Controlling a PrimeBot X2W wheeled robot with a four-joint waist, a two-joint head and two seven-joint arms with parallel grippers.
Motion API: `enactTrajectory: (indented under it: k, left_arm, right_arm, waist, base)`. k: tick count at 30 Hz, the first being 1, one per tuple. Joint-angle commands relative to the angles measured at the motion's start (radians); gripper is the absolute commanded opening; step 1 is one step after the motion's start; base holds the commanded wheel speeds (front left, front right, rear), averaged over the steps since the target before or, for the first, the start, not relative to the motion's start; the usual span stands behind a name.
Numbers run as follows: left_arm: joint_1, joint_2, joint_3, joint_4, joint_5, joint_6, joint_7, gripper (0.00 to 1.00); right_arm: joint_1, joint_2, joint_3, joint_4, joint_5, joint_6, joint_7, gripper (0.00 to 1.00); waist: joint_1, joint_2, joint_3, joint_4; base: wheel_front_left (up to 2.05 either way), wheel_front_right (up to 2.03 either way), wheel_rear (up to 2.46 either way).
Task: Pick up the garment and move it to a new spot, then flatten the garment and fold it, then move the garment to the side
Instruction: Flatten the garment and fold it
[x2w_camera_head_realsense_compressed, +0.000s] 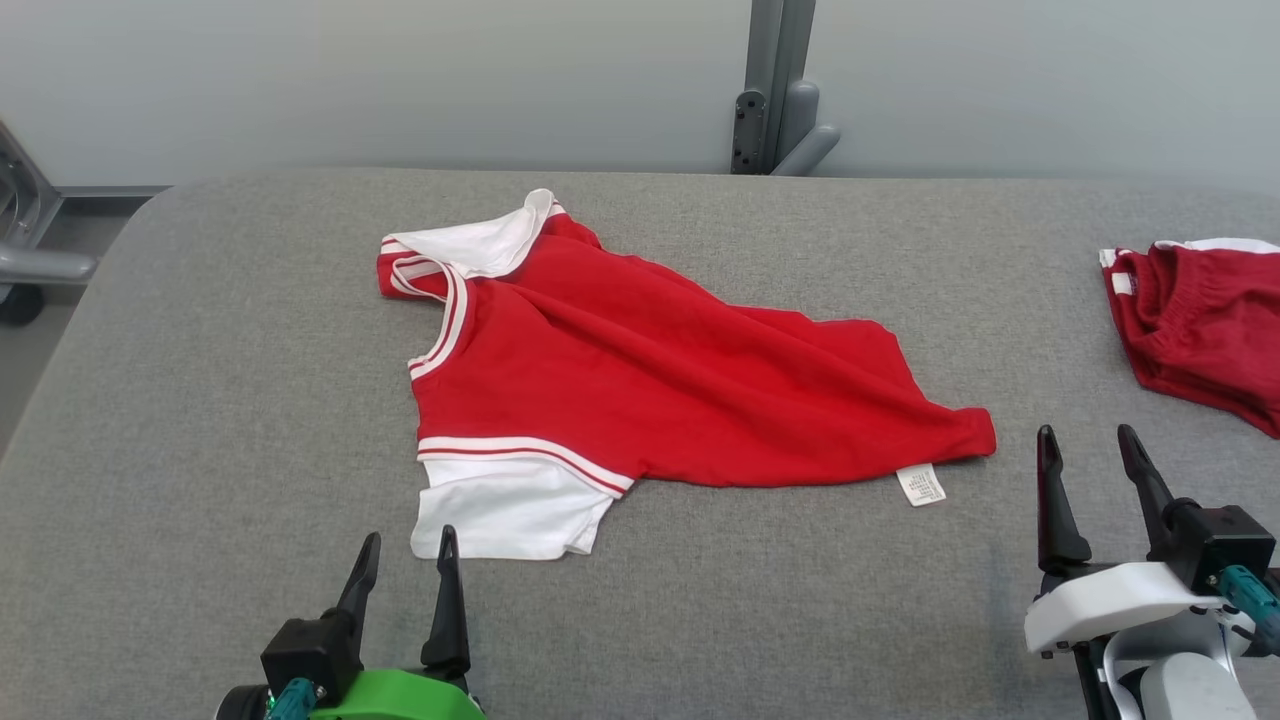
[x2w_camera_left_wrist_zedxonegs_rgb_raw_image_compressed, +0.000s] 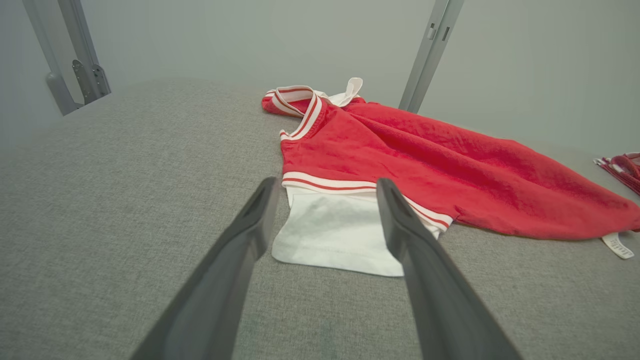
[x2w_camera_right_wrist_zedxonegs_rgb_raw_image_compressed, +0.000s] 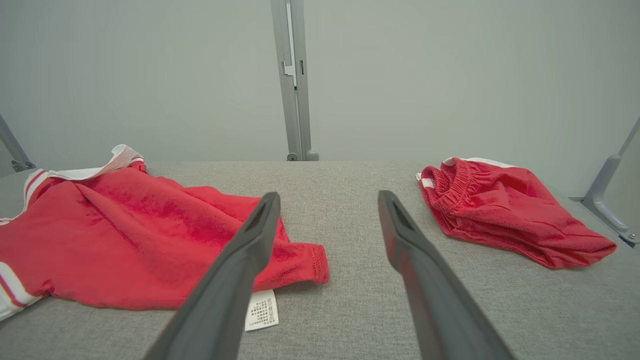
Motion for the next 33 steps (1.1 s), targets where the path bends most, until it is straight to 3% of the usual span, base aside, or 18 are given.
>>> enactTrajectory:
  k: [1, 12, 33]
  left_arm:
    - [0.013, 0.002, -0.001, 0.002, -0.001, 0.002, 0.000, 1.00]
    - [0.008, 0.006, -0.012, 0.058, -0.021, -0.010, 0.016, 1.00]
    - [-0.232, 0.006, 0.059, 0.445, -0.136, -0.065, 0.002, 1.00]
  right_arm:
    - [0.011, -0.001, 0.005, 0.004, 0.013, -0.002, -0.007, 1.00]
    - [0.003, -0.001, 0.051, 0.030, 0.034, -0.002, -0.011, 1.00]
    - [-0.049, -0.001, 0.048, 0.035, 0.013, -0.002, 0.003, 1.00]
  waist:
    - [0.0000, 0.0016, -0.003, 0.000]
    - [0.0000, 0.0016, -0.006, -0.005]
    - [0.0000, 0.0016, 0.084, -0.070]
  base:
    - [0.00, 0.00, 0.00]
    - [0.00, 0.00, 0.00]
    - [0.00, 0.00, 0.00]
